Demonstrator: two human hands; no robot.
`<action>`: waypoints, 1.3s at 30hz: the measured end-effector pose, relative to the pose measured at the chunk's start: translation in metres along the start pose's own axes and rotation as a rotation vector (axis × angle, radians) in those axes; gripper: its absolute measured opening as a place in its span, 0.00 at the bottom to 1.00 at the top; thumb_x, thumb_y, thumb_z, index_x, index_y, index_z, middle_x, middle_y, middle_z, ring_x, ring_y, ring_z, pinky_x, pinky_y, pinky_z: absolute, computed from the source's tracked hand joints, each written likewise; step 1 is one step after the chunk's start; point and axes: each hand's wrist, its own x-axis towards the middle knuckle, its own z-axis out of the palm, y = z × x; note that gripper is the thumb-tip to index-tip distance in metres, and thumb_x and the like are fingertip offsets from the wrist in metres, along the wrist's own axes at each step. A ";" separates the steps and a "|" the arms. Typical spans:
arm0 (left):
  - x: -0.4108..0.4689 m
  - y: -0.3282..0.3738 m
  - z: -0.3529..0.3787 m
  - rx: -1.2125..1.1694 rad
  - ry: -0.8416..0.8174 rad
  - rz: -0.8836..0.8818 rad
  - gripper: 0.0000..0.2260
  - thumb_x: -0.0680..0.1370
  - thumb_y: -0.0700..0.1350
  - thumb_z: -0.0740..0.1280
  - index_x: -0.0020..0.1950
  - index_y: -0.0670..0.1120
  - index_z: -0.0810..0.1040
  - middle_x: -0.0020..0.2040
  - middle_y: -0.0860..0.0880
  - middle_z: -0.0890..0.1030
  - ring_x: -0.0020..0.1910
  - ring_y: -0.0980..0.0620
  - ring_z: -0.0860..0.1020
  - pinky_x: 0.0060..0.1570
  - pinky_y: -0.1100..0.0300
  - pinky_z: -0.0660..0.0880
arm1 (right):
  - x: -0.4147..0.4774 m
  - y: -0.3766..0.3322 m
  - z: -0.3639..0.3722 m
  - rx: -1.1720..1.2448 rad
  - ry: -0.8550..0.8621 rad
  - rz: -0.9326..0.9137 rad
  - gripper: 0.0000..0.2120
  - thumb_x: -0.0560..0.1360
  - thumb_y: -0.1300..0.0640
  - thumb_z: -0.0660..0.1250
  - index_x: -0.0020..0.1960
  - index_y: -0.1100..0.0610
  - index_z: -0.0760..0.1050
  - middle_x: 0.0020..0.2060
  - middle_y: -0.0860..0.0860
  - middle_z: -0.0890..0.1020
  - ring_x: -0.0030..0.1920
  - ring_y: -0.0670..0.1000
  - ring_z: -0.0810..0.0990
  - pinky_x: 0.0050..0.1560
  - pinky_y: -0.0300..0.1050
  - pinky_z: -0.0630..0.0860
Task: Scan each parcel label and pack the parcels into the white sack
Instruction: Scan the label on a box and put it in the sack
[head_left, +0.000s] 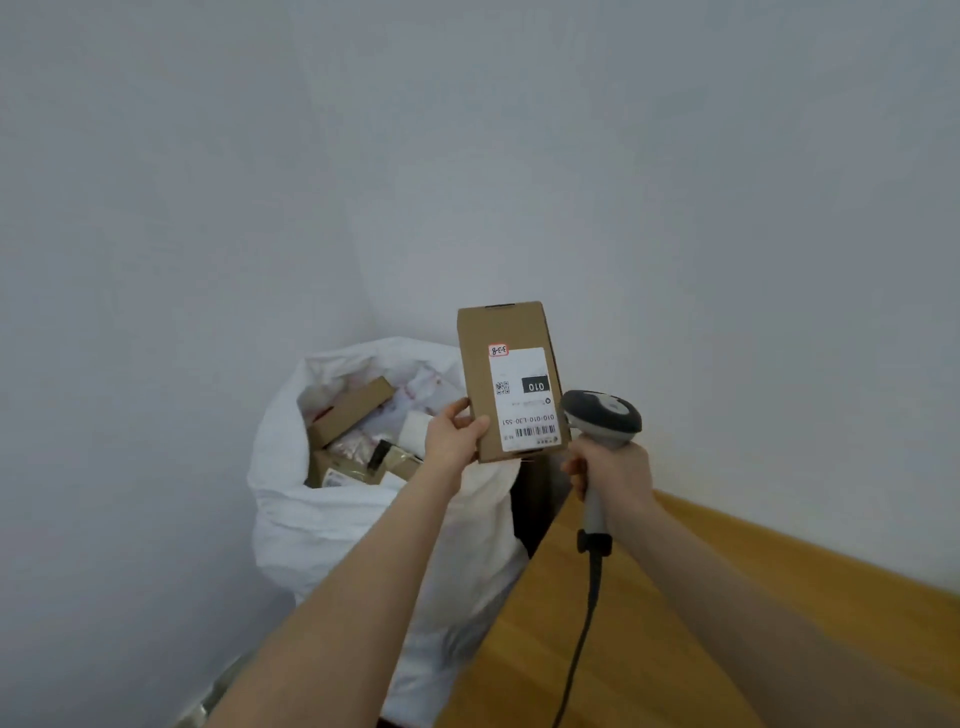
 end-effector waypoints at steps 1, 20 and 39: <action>0.019 0.006 -0.017 0.022 0.030 0.020 0.23 0.79 0.37 0.65 0.72 0.43 0.66 0.51 0.45 0.79 0.52 0.46 0.79 0.43 0.54 0.78 | 0.012 -0.002 0.019 0.004 0.000 0.012 0.04 0.73 0.63 0.68 0.40 0.61 0.78 0.24 0.50 0.80 0.24 0.46 0.75 0.30 0.40 0.75; 0.239 -0.043 -0.115 0.562 0.091 -0.173 0.27 0.75 0.48 0.69 0.71 0.47 0.64 0.62 0.43 0.77 0.58 0.41 0.77 0.58 0.45 0.76 | 0.136 0.016 0.149 0.083 0.226 0.228 0.03 0.73 0.66 0.67 0.40 0.65 0.77 0.25 0.55 0.81 0.22 0.49 0.74 0.26 0.40 0.73; 0.101 -0.005 -0.018 0.966 0.050 0.192 0.20 0.77 0.38 0.61 0.69 0.39 0.64 0.66 0.37 0.66 0.63 0.38 0.68 0.58 0.49 0.69 | 0.039 0.032 0.025 0.475 0.256 0.388 0.06 0.75 0.62 0.69 0.41 0.62 0.74 0.25 0.54 0.80 0.27 0.49 0.76 0.31 0.43 0.75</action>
